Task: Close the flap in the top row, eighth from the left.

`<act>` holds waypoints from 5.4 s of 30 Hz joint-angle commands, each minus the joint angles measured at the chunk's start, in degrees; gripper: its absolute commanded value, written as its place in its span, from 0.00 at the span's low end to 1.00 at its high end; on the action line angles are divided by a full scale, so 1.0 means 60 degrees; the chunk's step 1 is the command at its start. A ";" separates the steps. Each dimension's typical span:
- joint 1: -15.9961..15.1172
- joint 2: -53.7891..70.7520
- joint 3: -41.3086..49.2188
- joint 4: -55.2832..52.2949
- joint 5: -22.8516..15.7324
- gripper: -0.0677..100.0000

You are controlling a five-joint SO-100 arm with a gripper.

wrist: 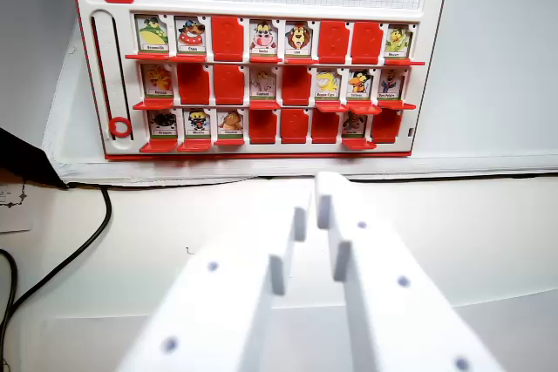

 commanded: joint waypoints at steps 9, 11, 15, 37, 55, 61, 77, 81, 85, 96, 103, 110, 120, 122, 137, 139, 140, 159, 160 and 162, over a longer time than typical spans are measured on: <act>0.0791 -0.0776 0.0645 -0.2183 -0.0469 0.00; 0.1040 -0.1099 0.0937 -0.2769 -0.0601 0.00; 0.1509 -0.1846 0.1553 -0.4087 -0.0952 0.00; 0.2490 -0.8760 0.0527 -0.8936 -0.2271 0.00; 0.2856 -1.2173 -0.3384 -0.8936 -0.2856 0.00; 0.2974 -1.2539 -0.3838 -0.8921 -0.2900 0.00; 0.2681 -1.4312 -0.7017 -0.8540 -0.3179 0.00; 0.2666 -1.4487 -0.7266 -0.8481 -0.3120 0.00; 0.2578 -1.4136 -0.7090 -0.8145 -0.2827 0.00; 0.2388 -1.1543 -0.5479 -0.6826 -0.1802 0.00; 0.2007 -0.8423 -0.3398 -0.5435 -0.1113 0.00; 0.1567 -0.5801 -0.1699 -0.3970 -0.0718 0.00; 0.0791 -0.3149 0.0059 -0.2974 -0.0659 0.00; 0.0645 -0.2783 0.0249 -0.2959 -0.0630 0.00; -0.0249 -0.1362 0.0454 -0.1758 0.0103 0.00; -0.0249 -0.1289 0.0527 -0.1743 0.0103 0.00; -0.0249 -0.1260 0.0542 -0.1714 0.0103 0.00; -0.0322 -0.1084 0.1011 -0.1772 0.0205 0.00; -0.0337 -0.1084 0.1025 -0.1787 0.0205 0.00; -0.0337 -0.1128 0.1025 -0.1831 0.0205 0.00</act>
